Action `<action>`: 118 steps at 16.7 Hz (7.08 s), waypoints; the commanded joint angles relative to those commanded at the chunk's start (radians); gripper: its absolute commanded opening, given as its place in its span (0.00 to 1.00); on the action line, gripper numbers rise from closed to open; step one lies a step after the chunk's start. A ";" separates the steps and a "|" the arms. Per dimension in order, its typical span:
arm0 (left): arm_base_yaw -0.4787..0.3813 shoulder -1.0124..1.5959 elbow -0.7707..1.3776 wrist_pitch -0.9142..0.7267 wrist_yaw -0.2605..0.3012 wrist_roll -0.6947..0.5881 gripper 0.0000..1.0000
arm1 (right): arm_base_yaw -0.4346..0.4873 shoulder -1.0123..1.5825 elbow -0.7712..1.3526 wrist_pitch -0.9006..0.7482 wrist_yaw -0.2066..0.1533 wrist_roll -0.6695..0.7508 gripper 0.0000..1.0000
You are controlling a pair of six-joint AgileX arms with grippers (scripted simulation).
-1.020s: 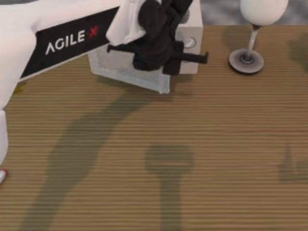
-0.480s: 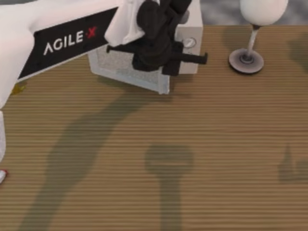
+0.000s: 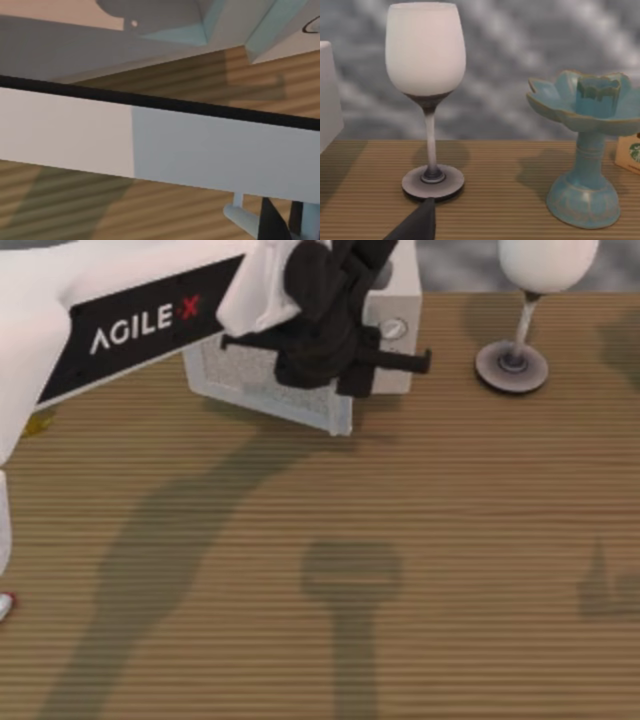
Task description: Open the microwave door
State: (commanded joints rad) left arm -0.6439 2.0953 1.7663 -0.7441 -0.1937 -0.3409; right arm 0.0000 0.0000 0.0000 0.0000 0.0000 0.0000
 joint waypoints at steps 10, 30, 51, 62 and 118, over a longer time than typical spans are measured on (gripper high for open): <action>-0.006 -0.001 -0.003 0.003 0.007 -0.001 0.00 | 0.000 0.000 0.000 0.000 0.000 0.000 1.00; 0.018 -0.085 -0.129 0.061 0.057 0.105 0.00 | 0.000 0.000 0.000 0.000 0.000 0.000 1.00; 0.046 -0.168 -0.247 0.109 0.124 0.224 0.00 | 0.000 0.000 0.000 0.000 0.000 0.000 1.00; 0.046 -0.168 -0.247 0.109 0.124 0.224 0.00 | 0.000 0.000 0.000 0.000 0.000 0.000 1.00; 0.136 -0.311 -0.433 0.146 0.289 0.509 0.00 | 0.000 0.000 0.000 0.000 0.000 0.000 1.00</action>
State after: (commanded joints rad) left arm -0.5083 1.7841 1.3338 -0.5976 0.0958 0.1678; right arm 0.0000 0.0000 0.0000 0.0000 0.0000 0.0000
